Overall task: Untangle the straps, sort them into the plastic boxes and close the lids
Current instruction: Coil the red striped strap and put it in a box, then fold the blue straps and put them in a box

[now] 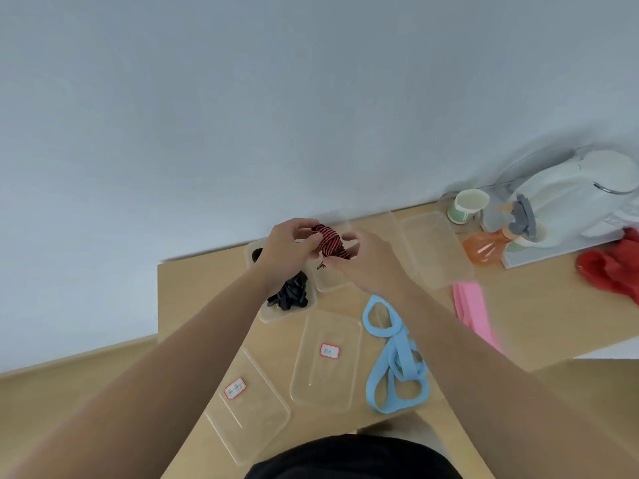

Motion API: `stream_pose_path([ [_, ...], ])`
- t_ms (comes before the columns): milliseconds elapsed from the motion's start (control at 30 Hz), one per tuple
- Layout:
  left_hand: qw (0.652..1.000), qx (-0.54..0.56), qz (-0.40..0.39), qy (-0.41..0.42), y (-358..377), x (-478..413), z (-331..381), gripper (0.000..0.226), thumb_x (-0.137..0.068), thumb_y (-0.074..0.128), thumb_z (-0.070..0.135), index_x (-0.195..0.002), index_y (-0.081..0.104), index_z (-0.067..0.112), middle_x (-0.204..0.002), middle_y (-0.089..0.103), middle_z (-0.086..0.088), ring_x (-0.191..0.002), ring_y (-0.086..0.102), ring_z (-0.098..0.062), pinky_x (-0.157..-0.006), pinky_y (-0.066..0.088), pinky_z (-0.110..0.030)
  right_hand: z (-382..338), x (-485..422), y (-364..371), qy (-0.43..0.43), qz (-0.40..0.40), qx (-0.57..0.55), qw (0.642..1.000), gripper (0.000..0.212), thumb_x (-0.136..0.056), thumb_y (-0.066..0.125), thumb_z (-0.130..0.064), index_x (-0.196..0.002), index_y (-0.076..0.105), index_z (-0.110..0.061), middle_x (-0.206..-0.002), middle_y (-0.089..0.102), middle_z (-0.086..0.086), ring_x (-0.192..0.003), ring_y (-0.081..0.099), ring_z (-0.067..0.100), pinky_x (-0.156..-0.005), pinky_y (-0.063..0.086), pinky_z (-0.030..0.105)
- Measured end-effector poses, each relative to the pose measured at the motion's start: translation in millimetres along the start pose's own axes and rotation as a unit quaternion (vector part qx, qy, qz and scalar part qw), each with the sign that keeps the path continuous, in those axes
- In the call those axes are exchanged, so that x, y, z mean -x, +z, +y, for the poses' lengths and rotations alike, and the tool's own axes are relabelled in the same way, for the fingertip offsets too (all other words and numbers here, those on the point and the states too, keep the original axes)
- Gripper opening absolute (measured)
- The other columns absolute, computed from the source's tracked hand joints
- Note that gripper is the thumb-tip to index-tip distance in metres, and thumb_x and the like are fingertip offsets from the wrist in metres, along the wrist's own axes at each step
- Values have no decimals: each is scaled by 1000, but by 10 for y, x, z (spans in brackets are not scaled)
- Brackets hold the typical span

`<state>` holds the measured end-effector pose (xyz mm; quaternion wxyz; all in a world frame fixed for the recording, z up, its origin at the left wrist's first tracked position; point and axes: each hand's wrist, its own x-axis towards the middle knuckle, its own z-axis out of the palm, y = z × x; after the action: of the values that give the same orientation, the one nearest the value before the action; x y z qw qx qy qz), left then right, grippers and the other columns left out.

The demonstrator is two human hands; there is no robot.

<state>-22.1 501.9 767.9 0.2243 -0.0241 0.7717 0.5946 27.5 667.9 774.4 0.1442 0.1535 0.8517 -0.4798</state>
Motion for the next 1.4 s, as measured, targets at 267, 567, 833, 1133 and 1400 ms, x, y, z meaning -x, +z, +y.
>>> stream_pose_path([
  [267,985,-132,14,-111,411,-618,-251,27,-84,71,26,-111,69,26,-100,76,6,-96,72,-21,-88,60,-42,412,-605,299,-53,-16,170,984,45,-89,64,-21,-133,53,-16,-102,71,7,-94,66,30,-78,55,44],
  [567,938,-320,97,-87,689,-798,-393,12,-88,63,24,-87,74,20,-78,74,-1,-72,66,-22,-55,46,-22,582,-816,291,-116,-22,272,955,14,-94,54,-10,-105,61,-11,-90,70,7,-82,65,30,-62,31,31],
  [833,924,-345,161,-20,838,-144,-152,11,-95,63,20,-100,70,12,-97,70,-3,-85,66,-21,-80,54,-39,680,-549,-162,-159,37,182,970,7,-91,64,-16,-87,64,-10,-84,58,0,-72,52,22,-63,38,34],
  [1133,942,-296,-47,-153,1392,684,-750,39,-96,62,30,-134,59,20,-130,61,1,-109,63,-20,-94,51,-33,1370,375,-434,21,3,99,995,16,-87,75,-28,-91,66,-15,-81,66,-5,-77,65,13,-72,54,28],
  [1400,982,-120,6,-144,1550,616,-764,59,-98,59,31,-151,42,9,-125,64,-5,-108,67,-29,-97,55,-45,1577,536,-168,84,35,3,996,33,-96,64,-19,-128,64,-13,-110,69,-1,-100,65,16,-93,54,33],
])
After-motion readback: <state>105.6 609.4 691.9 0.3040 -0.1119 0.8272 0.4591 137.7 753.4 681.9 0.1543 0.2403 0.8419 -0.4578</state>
